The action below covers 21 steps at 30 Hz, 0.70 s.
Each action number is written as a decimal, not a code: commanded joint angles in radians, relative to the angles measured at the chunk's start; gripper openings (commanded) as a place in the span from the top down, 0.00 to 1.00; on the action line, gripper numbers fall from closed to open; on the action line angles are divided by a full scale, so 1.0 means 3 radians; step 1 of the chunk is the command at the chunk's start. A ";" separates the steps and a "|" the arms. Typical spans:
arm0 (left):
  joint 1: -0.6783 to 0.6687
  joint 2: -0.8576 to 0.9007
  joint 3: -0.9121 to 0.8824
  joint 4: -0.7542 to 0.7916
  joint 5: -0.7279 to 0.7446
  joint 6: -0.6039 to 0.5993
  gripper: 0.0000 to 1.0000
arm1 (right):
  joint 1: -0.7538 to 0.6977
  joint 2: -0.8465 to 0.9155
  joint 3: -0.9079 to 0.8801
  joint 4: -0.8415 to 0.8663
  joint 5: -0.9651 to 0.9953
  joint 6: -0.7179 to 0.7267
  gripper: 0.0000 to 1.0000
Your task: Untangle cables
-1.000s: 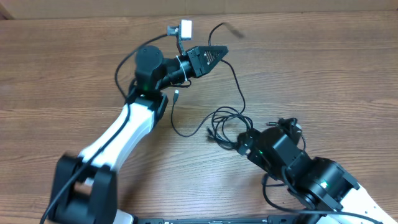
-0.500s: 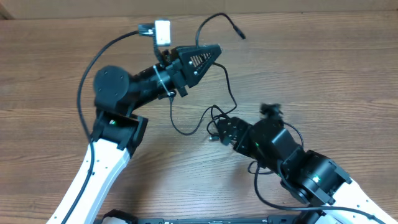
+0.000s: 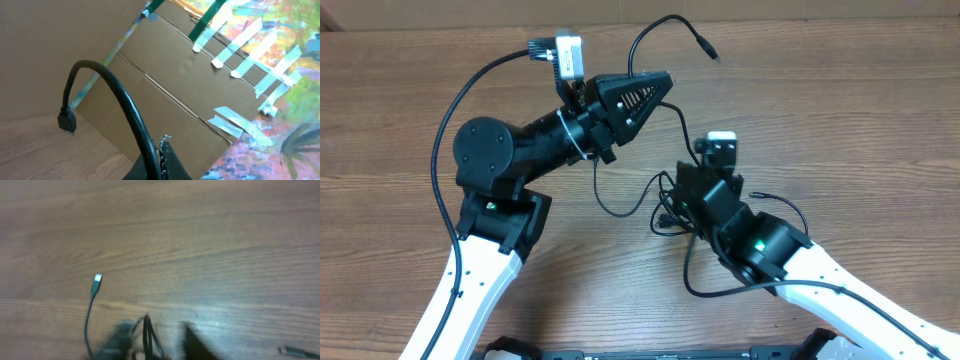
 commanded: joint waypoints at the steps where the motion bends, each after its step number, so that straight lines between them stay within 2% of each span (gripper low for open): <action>1: 0.0125 -0.0146 0.0128 0.0024 0.0088 0.0067 0.96 | -0.0047 0.0144 0.0038 0.0072 0.0209 -0.0426 0.96; 5: 0.0467 -0.0167 0.0127 -0.0118 0.0369 0.0159 0.96 | -0.0206 0.0057 0.0172 0.0093 0.0403 -0.0458 0.96; 10: 0.0795 -0.0158 0.0127 -0.1088 0.0467 0.0454 0.96 | -0.0500 -0.0296 0.0851 0.0098 0.0441 -0.1105 0.96; 12: 0.0804 -0.0141 0.0127 -0.1442 0.0406 0.0627 0.91 | -0.0596 -0.0406 0.1156 0.0116 0.0418 -0.1322 0.96; 14: 0.0774 -0.0106 0.0127 -0.1652 0.0365 0.0666 0.75 | -0.0710 -0.0492 0.1534 0.0109 0.0191 -0.1591 0.96; 17: 0.0678 0.0005 0.0126 -0.1723 0.0366 0.0665 0.37 | -0.0799 -0.0551 0.1948 0.0080 -0.0085 -0.1867 0.96; 19: 0.0595 0.0086 0.0126 -0.1720 0.0366 0.0665 0.17 | -0.0793 -0.0566 0.2122 -0.0009 -0.0086 -0.1902 0.96; 21: 0.0498 0.0175 0.0126 -0.1722 0.0366 0.0674 0.07 | -0.0778 -0.0581 0.2253 -0.0155 -0.0187 -0.1902 0.96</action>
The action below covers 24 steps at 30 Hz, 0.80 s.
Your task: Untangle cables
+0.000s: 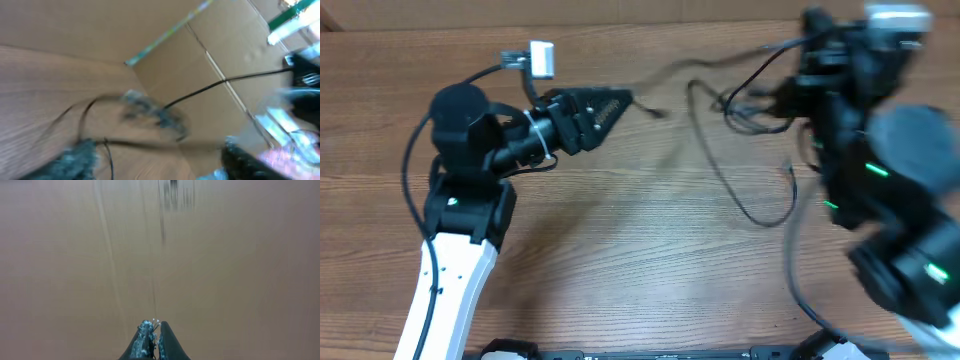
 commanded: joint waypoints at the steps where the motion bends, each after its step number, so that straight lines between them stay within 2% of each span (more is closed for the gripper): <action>1: -0.0165 0.0175 0.0052 0.0003 0.0043 0.0134 0.02 | 0.0018 0.0024 0.0187 -0.0209 -0.0306 -0.0214 0.96; 5: -0.0403 0.0371 0.0052 0.0015 0.0224 0.0738 0.00 | 0.0036 0.0014 0.0264 -0.0598 -0.0921 0.0100 0.96; 8: -0.0535 0.0514 0.0052 0.0017 0.0362 0.0847 0.00 | 0.0032 0.0088 0.0256 -0.1096 -0.1085 0.0415 0.96; 11: -0.0635 0.0624 0.0052 0.0017 0.0516 0.0856 0.00 | 0.0028 0.0354 0.0254 -0.1558 -0.0950 0.0426 0.96; 16: -0.0683 0.0693 0.0051 -0.0148 0.0650 0.0884 0.00 | 0.0028 0.0697 0.0254 -0.1685 -0.0225 0.0849 0.96; 20: -0.0657 0.0710 0.0051 -0.0682 0.0403 0.1015 0.00 | -0.0001 0.0804 0.0256 -0.1712 0.0317 0.1236 0.96; 24: -0.0652 0.0710 0.0051 -0.1403 -0.0427 0.1041 0.00 | -0.0135 0.0807 0.0254 -0.1954 0.0418 0.1635 0.96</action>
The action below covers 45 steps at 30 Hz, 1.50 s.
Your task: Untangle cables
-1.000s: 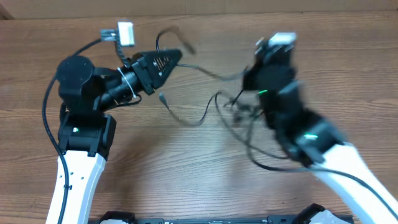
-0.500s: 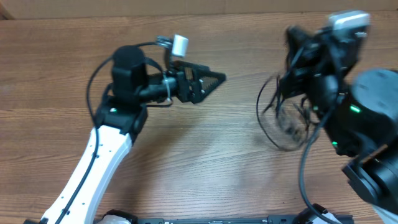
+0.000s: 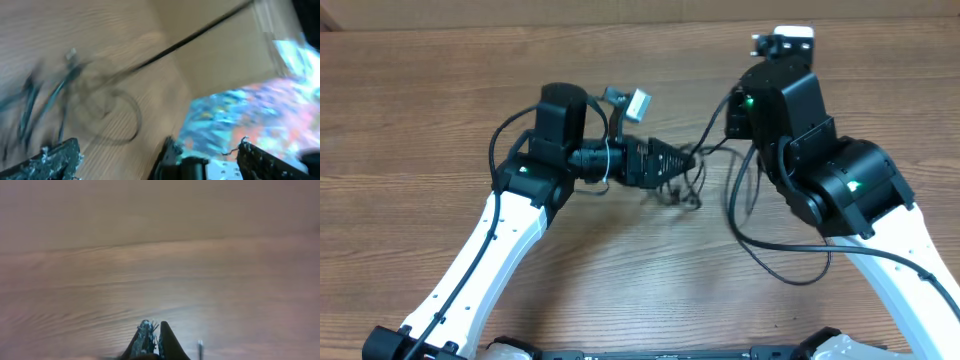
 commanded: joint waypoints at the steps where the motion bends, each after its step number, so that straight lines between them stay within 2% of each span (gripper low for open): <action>1: 0.0008 0.0033 0.0039 -0.0496 -0.0960 0.0126 0.00 | -0.0153 -0.0075 0.0024 -0.0254 0.0304 0.0693 0.92; 3: 0.0008 0.0033 0.0039 -0.0839 -0.1488 -0.0038 0.00 | -0.0207 -0.0069 0.0023 -0.0430 0.0095 0.0806 0.61; 4: 0.0008 0.0033 0.0039 -0.1006 -0.1755 -0.0192 0.00 | -0.0234 -0.0061 0.0023 -0.0511 -0.0062 0.0801 0.41; 5: 0.0008 0.0033 0.0039 -0.1152 -0.2000 -0.0354 0.00 | -0.0256 -0.0057 0.0023 -0.0601 -0.0186 0.0799 0.33; 8: 0.0008 0.0033 0.0039 -0.1428 -0.2403 -0.0683 0.00 | -0.0290 -0.0053 0.0023 -0.0833 -0.0374 0.0754 0.33; 11: -0.0005 0.0033 0.0039 -0.1466 -0.2415 -0.0706 0.00 | -0.0290 -0.0043 0.0023 -0.1017 -0.0657 0.0755 0.30; 14: -0.0008 0.0033 0.0038 -0.1467 -0.2486 -0.0704 0.00 | -0.0289 -0.0028 0.0023 -0.1101 -0.1204 0.0765 0.12; 18: -0.0009 0.0033 0.0038 -0.1456 -0.2654 -0.0704 0.00 | -0.0280 0.0005 0.0023 -0.1300 -0.1710 0.0767 0.00; 27: -0.0009 0.0033 0.0038 -0.1509 -0.2664 -0.0703 0.00 | -0.0161 -0.0215 0.0022 -0.1803 -0.1657 0.1305 0.00; 33: -0.0009 0.0033 0.0038 -0.1534 -0.2646 -0.0562 0.00 | 0.0347 -0.0805 0.0022 -0.2317 -0.0907 0.2082 0.00; 36: -0.0017 0.0033 0.0038 -0.1443 -0.2510 -0.0423 0.00 | 0.0580 -0.1086 0.0004 -0.2416 -0.0736 0.2336 0.00; 40: -0.0125 0.0045 0.0038 -0.1033 -0.2116 -0.0027 0.00 | 0.0720 -0.1387 -0.0069 -0.2421 -0.0721 0.2490 0.00; 41: -0.0172 0.0053 0.0038 -0.0931 -0.2120 0.0019 0.04 | 0.0735 -0.1441 -0.0095 -0.2421 -0.0727 0.2491 0.00; 43: -0.0271 0.0086 0.0038 -0.0754 -0.2205 0.0033 0.20 | 0.0745 -0.1541 -0.0163 -0.2421 -0.0738 0.2496 0.00; 45: -0.0387 0.0151 0.0038 -0.0589 -0.2290 0.0033 0.27 | 0.0745 -0.1603 -0.0230 -0.2421 -0.0735 0.2555 0.00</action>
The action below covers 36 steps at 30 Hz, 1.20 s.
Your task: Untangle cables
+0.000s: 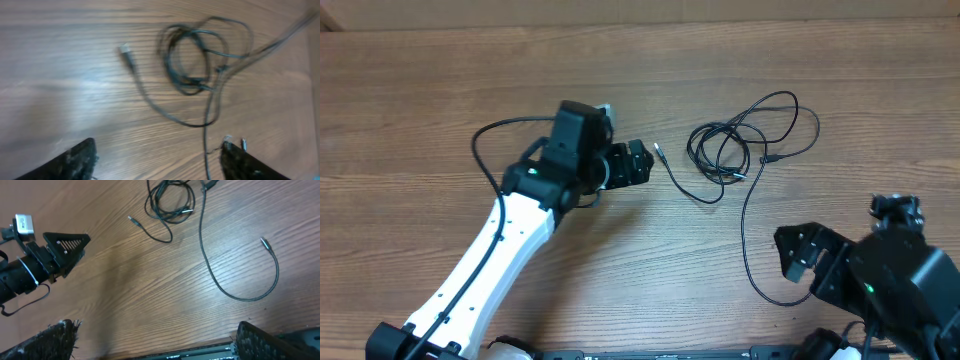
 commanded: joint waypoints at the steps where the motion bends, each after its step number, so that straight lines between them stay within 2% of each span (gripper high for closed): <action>1: -0.0207 0.0161 0.0037 0.0219 -0.0022 0.0191 0.29 | 0.0031 -0.0058 -0.0142 0.0010 0.0099 0.0205 0.00; 4: -0.0361 0.0360 0.0037 0.0473 -0.0196 0.0192 0.39 | 0.0031 -0.0060 -0.0229 0.0027 0.0118 0.0225 0.00; 6: -0.0446 0.0520 0.0038 0.0626 -0.0310 0.0193 0.43 | 0.0031 -0.0060 -0.0304 0.0051 0.0118 0.0224 0.00; 16: -0.0553 0.1343 0.0052 0.1651 -0.0364 0.0216 0.42 | 0.0031 -0.0056 -0.0581 0.0090 0.0183 0.0387 0.00; 22: -0.0572 0.1656 0.0074 0.2097 -0.0362 0.0006 0.41 | 0.0031 -0.0053 -0.0581 0.0226 0.0257 0.0385 0.00; 27: -0.0576 0.1888 0.0076 0.2224 -0.0357 -0.0235 0.43 | 0.0031 -0.0053 -0.0581 0.0256 0.0266 0.0385 0.00; 30: -0.0579 0.2070 0.0076 0.2511 -0.0173 -0.0287 0.46 | 0.0031 -0.0053 -0.0581 0.0270 0.0267 0.0385 0.00; 31: -0.0579 0.2118 0.0076 0.2651 -0.0070 -0.0300 0.48 | 0.0031 -0.0053 -0.0581 0.0276 0.0267 0.0385 0.00; 32: -0.0579 0.2154 0.0079 0.2767 0.0014 -0.0326 0.57 | 0.0031 -0.0053 -0.0581 0.0280 0.0266 0.0385 0.00; 33: -0.0577 0.2183 0.0088 0.2894 0.0103 -0.0422 0.77 | 0.0031 -0.0053 -0.0581 0.0278 0.0266 0.0385 0.00; 35: -0.0571 0.2163 0.0092 0.2914 0.0099 -0.0498 0.94 | 0.0031 -0.0053 -0.0581 0.0277 0.0266 0.0385 0.00; 36: -0.0557 0.2145 0.0095 0.2911 0.0103 -0.0496 0.96 | 0.0031 -0.0053 -0.0581 0.0277 0.0266 0.0385 0.00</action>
